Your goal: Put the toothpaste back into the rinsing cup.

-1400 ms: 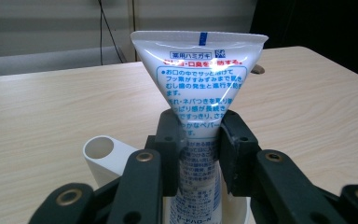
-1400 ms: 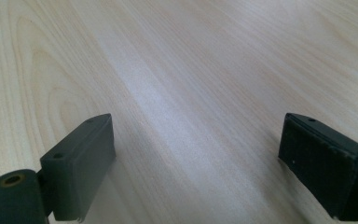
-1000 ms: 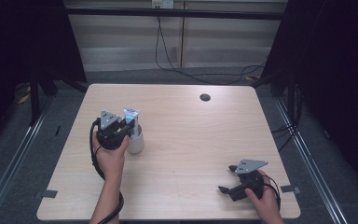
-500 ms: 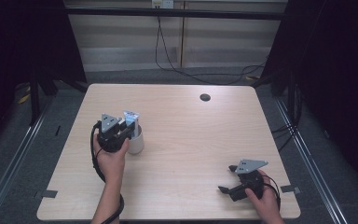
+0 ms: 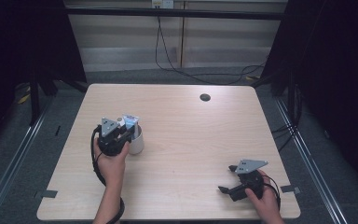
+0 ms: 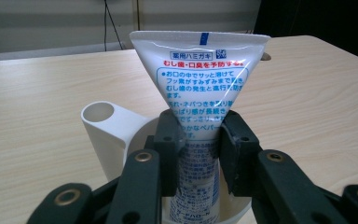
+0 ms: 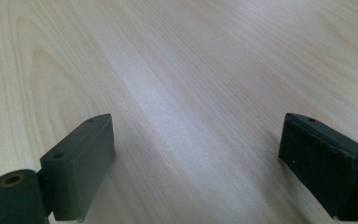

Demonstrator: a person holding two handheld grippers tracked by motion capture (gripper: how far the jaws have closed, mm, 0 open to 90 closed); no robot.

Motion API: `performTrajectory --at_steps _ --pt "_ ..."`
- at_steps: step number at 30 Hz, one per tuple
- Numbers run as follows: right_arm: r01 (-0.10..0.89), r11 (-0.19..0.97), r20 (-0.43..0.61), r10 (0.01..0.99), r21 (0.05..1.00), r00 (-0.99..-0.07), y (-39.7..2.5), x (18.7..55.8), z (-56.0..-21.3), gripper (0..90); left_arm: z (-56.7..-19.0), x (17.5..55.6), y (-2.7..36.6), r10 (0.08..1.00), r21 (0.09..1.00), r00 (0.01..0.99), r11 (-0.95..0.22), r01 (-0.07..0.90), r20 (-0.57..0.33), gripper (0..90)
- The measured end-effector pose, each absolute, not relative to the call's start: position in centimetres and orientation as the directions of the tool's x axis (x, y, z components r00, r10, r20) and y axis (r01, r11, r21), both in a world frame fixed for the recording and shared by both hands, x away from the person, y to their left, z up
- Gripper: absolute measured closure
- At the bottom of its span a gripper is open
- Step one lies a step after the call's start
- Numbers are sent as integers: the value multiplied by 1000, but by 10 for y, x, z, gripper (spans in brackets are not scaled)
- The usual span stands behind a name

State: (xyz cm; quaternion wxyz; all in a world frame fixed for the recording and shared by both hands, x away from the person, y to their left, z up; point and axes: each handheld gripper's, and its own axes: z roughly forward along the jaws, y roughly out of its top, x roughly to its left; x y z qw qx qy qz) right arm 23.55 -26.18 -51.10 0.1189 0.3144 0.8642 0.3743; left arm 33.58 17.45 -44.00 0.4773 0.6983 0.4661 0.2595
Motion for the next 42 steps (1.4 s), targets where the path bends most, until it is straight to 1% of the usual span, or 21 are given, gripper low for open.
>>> performTrajectory --at_steps 25,42 --pt "454 522 30 632 722 -774 -262 235 -511 100 -449 331 178 894 914 434 -78 399 -113 702" --pt "454 522 30 632 722 -774 -262 235 -511 100 -448 330 185 891 905 432 -62 422 -140 689"
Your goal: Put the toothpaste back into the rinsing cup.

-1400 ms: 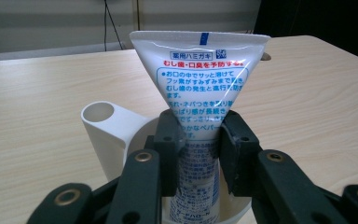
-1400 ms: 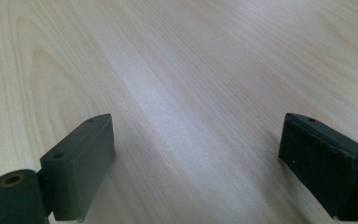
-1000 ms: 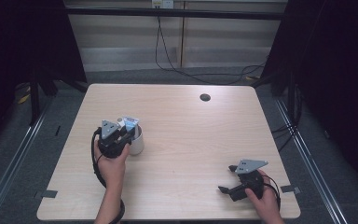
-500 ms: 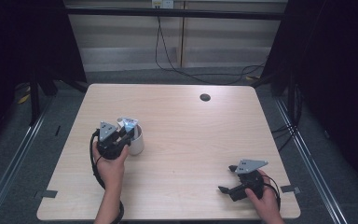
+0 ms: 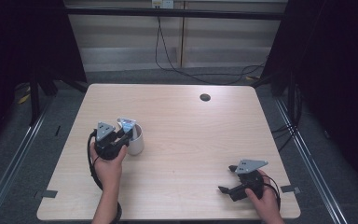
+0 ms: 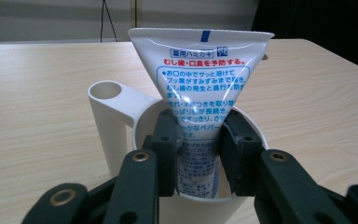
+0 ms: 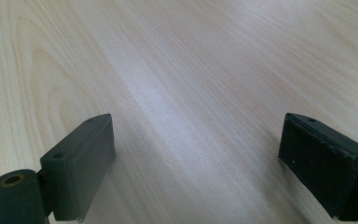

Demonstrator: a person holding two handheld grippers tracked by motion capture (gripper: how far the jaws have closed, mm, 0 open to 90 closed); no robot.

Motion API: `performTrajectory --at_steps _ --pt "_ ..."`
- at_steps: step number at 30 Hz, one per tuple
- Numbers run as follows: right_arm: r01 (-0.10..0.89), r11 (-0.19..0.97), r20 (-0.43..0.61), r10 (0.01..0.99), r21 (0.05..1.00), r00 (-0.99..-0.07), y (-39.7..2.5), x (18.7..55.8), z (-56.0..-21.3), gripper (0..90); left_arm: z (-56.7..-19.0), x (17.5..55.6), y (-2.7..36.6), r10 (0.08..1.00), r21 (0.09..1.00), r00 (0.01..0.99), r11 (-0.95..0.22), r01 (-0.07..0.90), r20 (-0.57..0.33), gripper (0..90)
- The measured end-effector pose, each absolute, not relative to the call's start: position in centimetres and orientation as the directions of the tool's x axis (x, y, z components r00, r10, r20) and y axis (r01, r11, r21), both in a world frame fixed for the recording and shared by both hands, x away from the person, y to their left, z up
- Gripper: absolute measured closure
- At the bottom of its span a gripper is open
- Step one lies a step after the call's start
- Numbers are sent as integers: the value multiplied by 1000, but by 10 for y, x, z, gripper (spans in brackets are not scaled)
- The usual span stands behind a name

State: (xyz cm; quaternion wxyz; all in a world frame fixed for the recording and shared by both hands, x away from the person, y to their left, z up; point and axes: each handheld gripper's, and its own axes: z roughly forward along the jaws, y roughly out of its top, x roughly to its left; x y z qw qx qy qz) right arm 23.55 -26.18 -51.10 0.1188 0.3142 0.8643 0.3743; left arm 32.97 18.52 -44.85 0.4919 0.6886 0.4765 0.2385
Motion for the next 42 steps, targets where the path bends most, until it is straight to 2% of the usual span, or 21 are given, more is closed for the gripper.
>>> performTrajectory --at_steps 24,33,42 --pt "454 522 30 632 722 -774 -262 236 -511 101 -444 329 186 893 902 434 -89 422 -115 600" --pt "454 522 30 632 722 -774 -262 236 -511 100 -441 329 188 895 899 431 -91 428 -115 508" --pt "454 522 30 632 722 -774 -262 236 -511 101 -439 330 191 888 895 442 -90 437 -126 376"
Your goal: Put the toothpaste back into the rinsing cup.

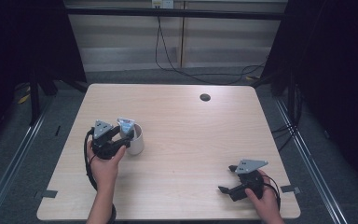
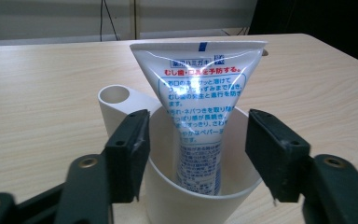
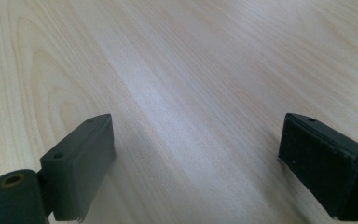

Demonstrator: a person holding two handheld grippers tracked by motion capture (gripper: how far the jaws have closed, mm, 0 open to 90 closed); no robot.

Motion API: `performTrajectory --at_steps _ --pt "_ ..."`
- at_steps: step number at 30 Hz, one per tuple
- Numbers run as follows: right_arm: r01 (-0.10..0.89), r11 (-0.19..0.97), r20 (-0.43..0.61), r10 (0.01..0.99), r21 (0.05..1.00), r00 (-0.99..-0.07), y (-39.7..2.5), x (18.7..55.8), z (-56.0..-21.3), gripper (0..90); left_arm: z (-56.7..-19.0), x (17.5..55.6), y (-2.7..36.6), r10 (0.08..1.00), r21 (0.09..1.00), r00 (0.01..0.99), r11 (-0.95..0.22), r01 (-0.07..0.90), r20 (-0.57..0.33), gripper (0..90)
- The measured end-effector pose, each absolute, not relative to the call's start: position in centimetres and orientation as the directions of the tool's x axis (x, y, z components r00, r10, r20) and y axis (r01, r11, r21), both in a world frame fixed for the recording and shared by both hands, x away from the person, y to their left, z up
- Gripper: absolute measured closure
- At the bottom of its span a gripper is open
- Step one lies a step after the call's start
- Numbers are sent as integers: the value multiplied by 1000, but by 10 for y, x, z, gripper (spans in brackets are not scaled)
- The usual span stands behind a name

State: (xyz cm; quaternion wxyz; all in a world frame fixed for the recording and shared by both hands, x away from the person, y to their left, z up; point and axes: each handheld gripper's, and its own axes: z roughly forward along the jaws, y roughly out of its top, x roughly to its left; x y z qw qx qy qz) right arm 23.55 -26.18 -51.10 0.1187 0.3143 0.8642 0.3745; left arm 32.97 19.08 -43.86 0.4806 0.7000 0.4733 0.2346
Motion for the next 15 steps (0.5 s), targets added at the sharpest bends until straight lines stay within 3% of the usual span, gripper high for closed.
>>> performTrajectory --at_steps 12,15 --pt "454 522 30 632 722 -774 -262 236 -511 100 -438 328 192 874 893 466 -97 440 -135 223" --pt "454 522 30 632 722 -774 -262 236 -511 101 -438 327 194 871 892 470 -95 442 -141 220"
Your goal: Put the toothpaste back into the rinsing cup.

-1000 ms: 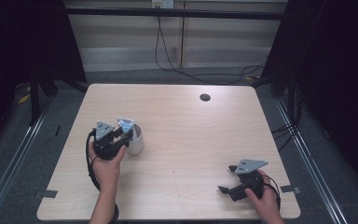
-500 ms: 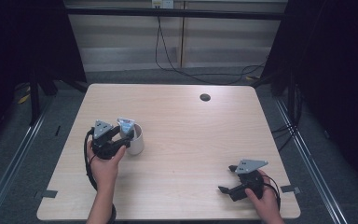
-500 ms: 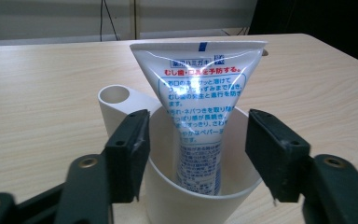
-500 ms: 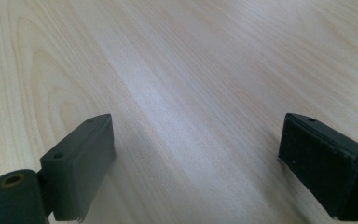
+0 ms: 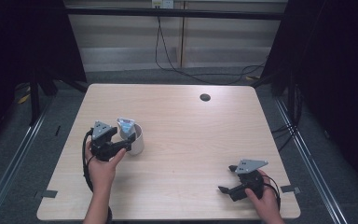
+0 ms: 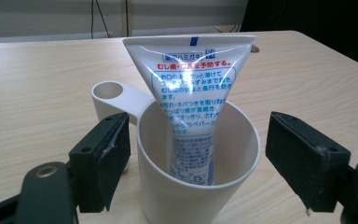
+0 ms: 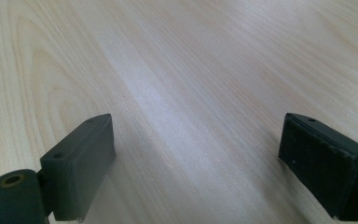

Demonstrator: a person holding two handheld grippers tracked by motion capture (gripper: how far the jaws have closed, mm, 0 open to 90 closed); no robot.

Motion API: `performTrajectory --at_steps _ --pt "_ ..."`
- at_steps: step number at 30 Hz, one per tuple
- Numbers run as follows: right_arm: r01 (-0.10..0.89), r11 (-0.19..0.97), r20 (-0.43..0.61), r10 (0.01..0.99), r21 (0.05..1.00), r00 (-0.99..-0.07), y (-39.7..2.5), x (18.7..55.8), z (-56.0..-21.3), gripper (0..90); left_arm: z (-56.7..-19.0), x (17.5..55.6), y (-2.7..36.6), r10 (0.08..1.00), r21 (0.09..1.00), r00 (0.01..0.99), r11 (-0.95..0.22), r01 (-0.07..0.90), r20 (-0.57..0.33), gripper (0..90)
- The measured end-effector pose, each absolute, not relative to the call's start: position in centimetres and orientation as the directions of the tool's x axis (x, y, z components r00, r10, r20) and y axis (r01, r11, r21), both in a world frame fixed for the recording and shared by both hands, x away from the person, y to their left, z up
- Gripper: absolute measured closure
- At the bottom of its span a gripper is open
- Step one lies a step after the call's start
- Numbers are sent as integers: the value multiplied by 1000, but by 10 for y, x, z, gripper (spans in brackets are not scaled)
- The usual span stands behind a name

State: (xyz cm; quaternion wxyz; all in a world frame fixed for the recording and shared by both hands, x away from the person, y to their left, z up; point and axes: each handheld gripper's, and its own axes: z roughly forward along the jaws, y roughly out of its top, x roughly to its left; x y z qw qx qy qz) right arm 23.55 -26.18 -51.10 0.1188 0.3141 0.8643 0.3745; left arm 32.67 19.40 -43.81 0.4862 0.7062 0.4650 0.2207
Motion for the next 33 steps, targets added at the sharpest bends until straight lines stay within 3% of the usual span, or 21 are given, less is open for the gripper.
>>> performTrajectory --at_steps 33 --pt "454 522 30 632 722 -774 -262 235 -511 101 -447 315 213 839 881 522 -126 456 -150 151"
